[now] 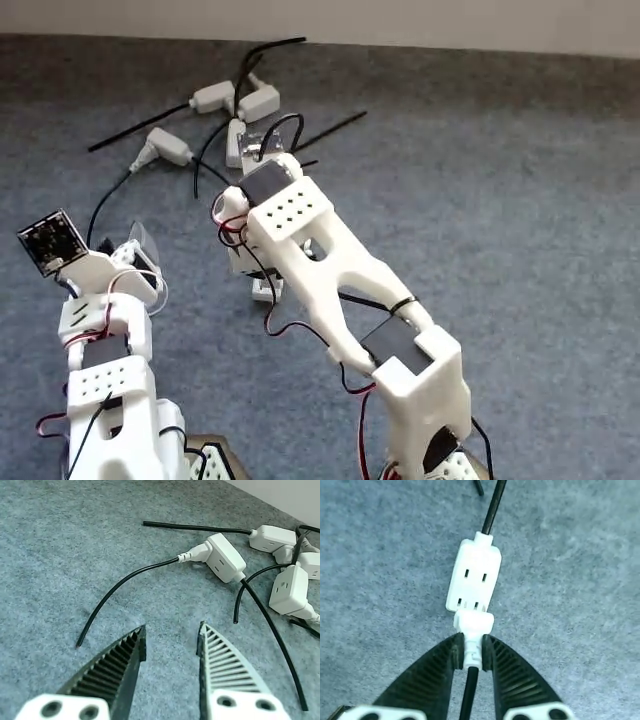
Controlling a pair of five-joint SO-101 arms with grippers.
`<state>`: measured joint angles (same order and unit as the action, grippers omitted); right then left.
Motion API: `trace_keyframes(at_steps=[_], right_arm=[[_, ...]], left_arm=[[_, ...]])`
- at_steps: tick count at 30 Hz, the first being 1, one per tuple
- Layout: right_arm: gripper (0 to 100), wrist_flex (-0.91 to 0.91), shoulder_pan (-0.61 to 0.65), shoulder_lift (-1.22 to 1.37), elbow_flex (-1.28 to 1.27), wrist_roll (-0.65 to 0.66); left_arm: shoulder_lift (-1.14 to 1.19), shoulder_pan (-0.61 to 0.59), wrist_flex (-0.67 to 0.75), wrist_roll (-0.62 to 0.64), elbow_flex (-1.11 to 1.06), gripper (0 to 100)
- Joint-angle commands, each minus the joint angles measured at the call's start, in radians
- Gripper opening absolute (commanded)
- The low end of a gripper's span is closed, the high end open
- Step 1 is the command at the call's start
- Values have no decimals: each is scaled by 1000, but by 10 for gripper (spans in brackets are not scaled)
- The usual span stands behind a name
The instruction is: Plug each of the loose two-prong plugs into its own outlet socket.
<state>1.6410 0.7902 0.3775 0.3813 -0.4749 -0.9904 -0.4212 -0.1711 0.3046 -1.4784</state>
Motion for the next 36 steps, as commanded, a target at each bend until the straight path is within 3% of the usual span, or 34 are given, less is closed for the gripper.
trace_keyframes(at_steps=[1,11,16,36], right_arm=[[37,-10,-15,-18,56,12],[37,-58,-13,-18,48,6],[37,-7,-19,-18,48,-87],[37,-4,5,-16,48,-91]], left_arm=[[-12,19,21,8,5,181],[-12,19,21,8,5,181],[-12,19,21,8,5,181],[-12,19,21,8,5,181]])
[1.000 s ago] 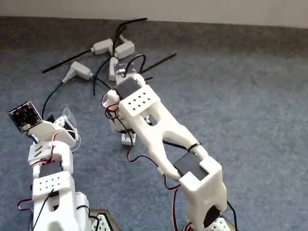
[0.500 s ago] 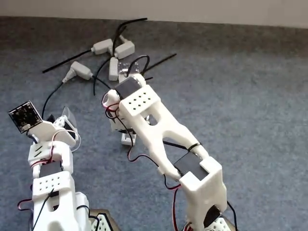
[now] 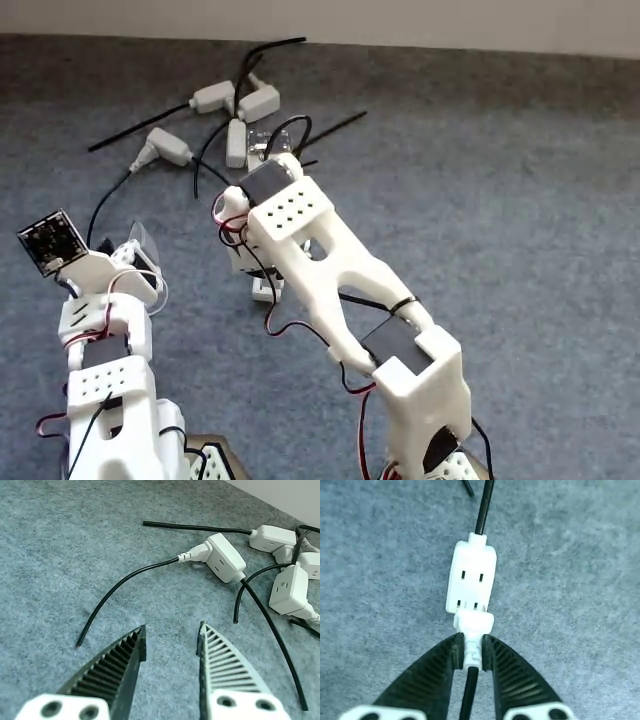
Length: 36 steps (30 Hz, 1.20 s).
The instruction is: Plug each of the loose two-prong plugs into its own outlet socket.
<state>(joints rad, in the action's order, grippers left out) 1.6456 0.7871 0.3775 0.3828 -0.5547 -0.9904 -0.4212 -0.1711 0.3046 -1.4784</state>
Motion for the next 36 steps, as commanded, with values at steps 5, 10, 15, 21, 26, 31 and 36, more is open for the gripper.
trace_keyframes(at_steps=[5,10,15,21,26,31,36], right_arm=[[37,-8,16,-16,45,-11],[37,-16,27,-16,45,-12],[37,-21,33,-16,45,-12],[37,-21,30,-16,45,-12],[37,-21,28,-15,44,-12],[37,-21,27,-13,42,-12],[37,-21,27,35,44,-23]], left_arm=[[-12,19,21,8,5,181],[-12,19,21,8,5,181],[-12,19,21,8,5,181],[-12,19,21,8,5,181],[-12,19,21,8,5,181],[-12,19,21,8,5,181],[-12,19,21,8,5,181]])
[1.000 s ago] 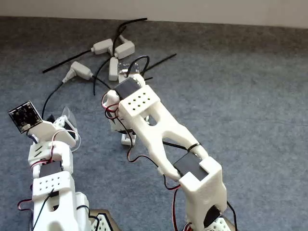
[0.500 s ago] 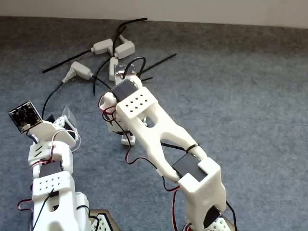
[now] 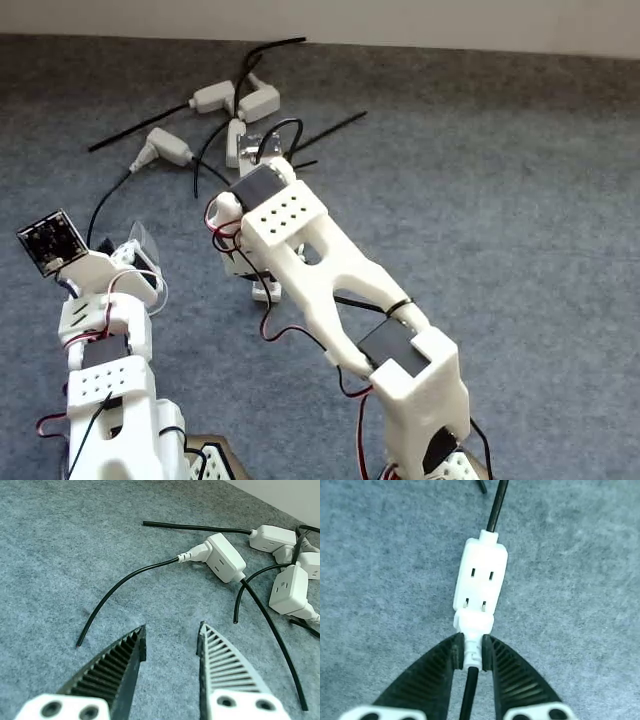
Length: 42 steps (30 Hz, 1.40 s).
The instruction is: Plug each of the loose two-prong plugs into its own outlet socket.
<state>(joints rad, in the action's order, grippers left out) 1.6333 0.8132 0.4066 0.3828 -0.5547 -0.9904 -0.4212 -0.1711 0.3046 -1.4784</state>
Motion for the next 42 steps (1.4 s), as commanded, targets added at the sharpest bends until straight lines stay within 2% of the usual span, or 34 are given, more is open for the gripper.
trace_keyframes(at_steps=[1,17,22,24,30,42], right_arm=[[37,-8,1,21,45,-40],[37,-39,1,120,-1,-54],[39,-41,1,176,70,-49],[64,-19,1,176,99,-51],[245,-1,2,177,162,-46],[250,-117,2,246,133,-46]], left_arm=[[-12,19,21,8,5,181],[-12,19,21,8,5,181],[-12,19,21,8,5,182],[-12,19,21,8,5,182],[-12,19,21,8,5,183],[-13,19,20,8,5,182]])
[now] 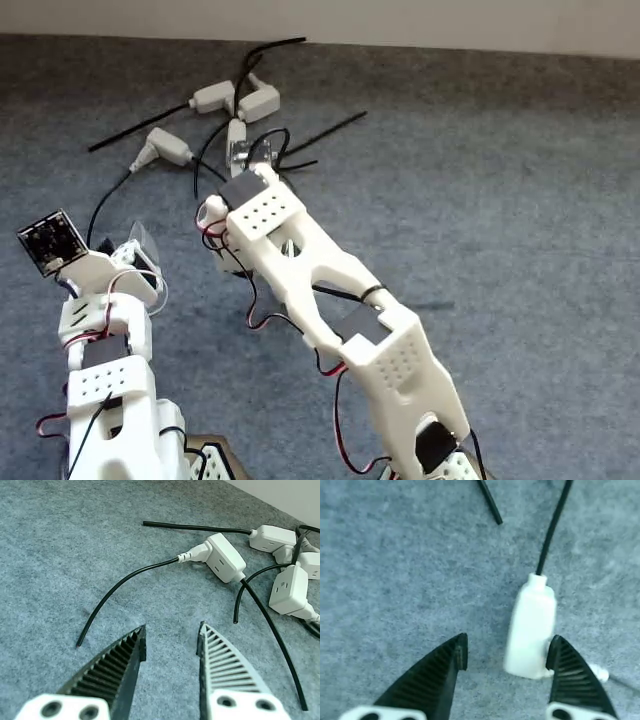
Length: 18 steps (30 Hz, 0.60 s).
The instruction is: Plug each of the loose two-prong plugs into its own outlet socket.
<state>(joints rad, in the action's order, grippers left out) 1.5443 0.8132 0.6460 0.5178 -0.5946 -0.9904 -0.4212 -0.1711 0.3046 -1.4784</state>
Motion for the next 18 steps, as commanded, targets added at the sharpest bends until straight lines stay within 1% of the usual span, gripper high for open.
trace_keyframes(at_steps=[1,7,9,13,15,18], right_arm=[[249,-35,2,25,-2,-6],[247,-39,-1,74,13,-11],[212,-39,-12,74,22,-11],[67,-65,-41,73,25,-5],[57,-71,-50,70,25,20],[58,-42,-48,71,67,106]], left_arm=[[-13,19,20,8,5,182],[-13,19,20,8,5,182],[-15,19,20,8,5,182],[-15,19,20,8,5,182],[-15,19,20,8,5,182],[-15,19,20,8,5,182]])
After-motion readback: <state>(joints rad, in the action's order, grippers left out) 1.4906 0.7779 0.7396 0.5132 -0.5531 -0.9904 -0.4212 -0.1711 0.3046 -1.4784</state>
